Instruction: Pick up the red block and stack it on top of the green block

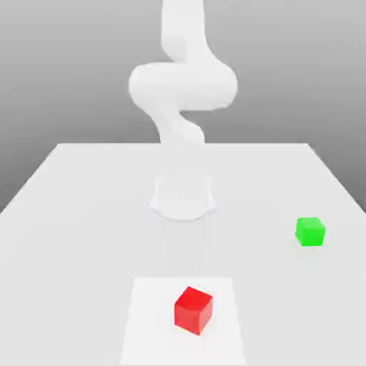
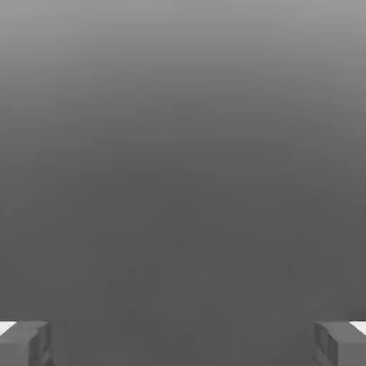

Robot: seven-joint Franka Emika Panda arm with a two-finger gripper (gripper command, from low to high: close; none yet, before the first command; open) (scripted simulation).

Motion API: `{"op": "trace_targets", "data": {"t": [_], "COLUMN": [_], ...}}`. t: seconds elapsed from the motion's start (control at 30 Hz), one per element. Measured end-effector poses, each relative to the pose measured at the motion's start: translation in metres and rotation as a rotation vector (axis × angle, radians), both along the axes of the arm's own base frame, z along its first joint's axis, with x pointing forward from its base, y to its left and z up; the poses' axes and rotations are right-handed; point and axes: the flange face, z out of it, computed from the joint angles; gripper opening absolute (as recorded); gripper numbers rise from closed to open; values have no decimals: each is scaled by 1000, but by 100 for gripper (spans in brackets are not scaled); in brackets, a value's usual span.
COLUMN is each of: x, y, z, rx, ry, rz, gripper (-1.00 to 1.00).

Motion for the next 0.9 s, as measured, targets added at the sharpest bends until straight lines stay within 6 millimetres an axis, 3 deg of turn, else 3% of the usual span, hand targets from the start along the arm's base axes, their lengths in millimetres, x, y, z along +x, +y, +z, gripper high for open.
{"op": "trace_targets", "data": {"t": [0.17,0.37,0.5,0.67,0.87,0.9], "x": [53,78,72,43,33,32], "y": [4,7,9,13,15,15], "z": [-108,-241,-327,-428,-502,-513], "rx": [52,104,135,168,177,177], "ry": [171,366,496,657,700,701], "rz": [-97,-217,-300,-408,-438,-438], "gripper": [0,0,0,0,0,-100]}}
